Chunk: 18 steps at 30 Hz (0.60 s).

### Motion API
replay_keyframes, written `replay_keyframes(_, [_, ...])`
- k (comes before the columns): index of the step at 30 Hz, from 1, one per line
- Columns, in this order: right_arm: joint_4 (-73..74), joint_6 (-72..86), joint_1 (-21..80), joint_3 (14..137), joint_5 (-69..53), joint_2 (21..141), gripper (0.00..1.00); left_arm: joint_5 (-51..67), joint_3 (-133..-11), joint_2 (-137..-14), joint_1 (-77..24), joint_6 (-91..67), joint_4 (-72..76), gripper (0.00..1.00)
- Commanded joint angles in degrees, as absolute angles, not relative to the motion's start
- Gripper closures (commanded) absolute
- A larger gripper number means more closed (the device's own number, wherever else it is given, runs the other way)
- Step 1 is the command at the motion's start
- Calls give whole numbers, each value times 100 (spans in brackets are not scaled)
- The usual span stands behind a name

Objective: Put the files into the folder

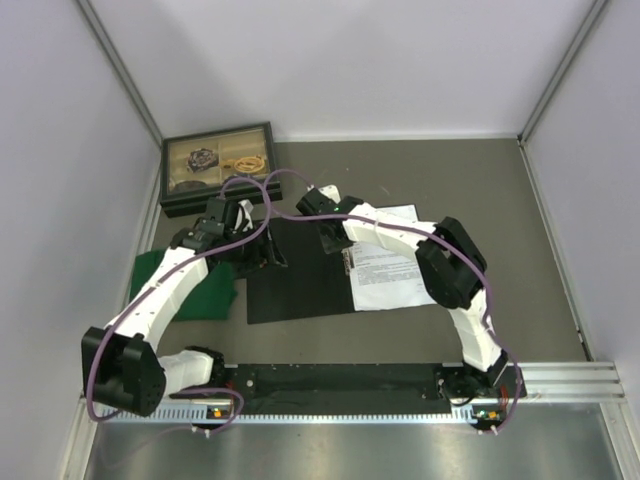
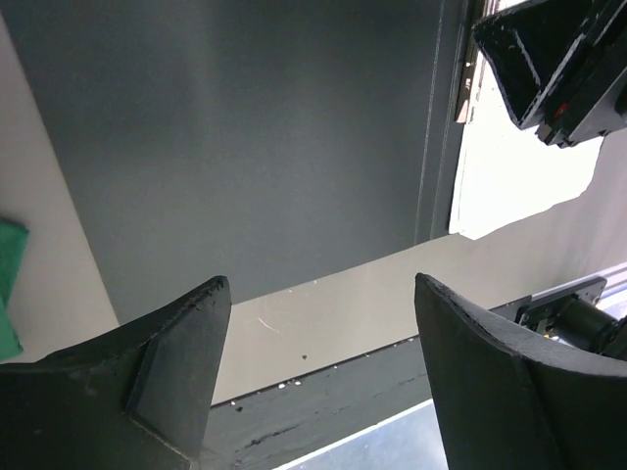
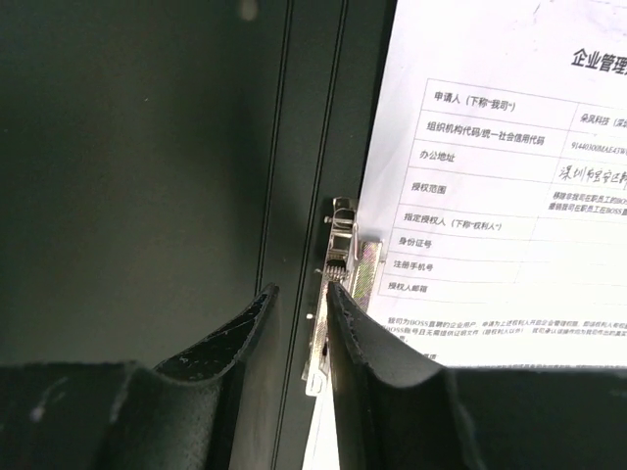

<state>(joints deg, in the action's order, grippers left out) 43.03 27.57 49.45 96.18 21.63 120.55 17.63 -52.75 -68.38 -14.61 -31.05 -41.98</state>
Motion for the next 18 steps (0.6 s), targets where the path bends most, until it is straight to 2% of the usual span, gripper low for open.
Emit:
replay_keyframes(1, [4395,2619,4878,9976,2426,12181,74,1907,-5265,-6926,-1450,-2865,-3815,20])
replay_keyframes(18, [4149,2865,4729,10134,2180,12682,79,1811,-5432,-7058,-1450,-2698,-3929,20])
